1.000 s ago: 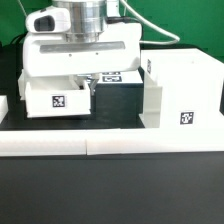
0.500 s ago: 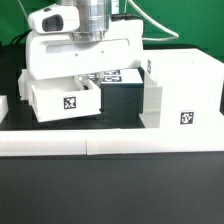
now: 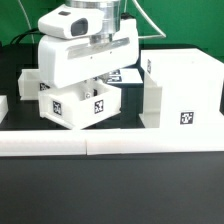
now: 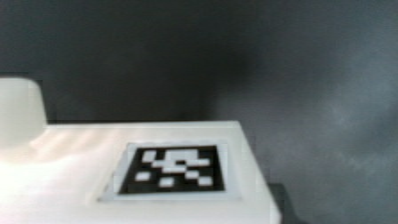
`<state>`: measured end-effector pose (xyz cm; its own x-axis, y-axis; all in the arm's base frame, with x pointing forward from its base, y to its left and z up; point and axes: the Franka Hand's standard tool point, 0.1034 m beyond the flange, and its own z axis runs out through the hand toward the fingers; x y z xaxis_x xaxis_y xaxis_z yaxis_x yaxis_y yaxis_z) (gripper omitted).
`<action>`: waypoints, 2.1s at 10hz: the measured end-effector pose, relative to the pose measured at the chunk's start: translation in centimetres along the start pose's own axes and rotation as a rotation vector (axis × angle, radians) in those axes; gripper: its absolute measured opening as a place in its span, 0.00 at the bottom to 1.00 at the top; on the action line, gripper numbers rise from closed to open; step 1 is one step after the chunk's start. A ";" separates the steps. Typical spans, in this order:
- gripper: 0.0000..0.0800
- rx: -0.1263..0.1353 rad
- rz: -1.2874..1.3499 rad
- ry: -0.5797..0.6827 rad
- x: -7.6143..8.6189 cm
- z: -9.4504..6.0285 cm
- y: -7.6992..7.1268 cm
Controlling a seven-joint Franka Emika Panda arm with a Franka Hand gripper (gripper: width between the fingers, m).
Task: Assemble drawer
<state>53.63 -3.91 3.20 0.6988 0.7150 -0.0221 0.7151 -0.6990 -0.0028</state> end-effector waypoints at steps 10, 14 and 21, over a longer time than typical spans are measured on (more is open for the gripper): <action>0.05 -0.014 -0.745 -0.064 -0.4 0.4 0.1; 0.05 -0.014 -0.881 -0.081 -0.8 0.4 0.4; 0.05 -0.004 -0.809 -0.064 2.0 0.6 -0.6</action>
Offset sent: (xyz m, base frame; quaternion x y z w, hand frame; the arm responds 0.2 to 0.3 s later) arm 0.0000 0.0000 0.0000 0.0000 0.0000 -0.1296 0.9916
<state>54.58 -2.06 2.57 -0.0370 0.9967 -0.0723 0.9987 0.0342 -0.0389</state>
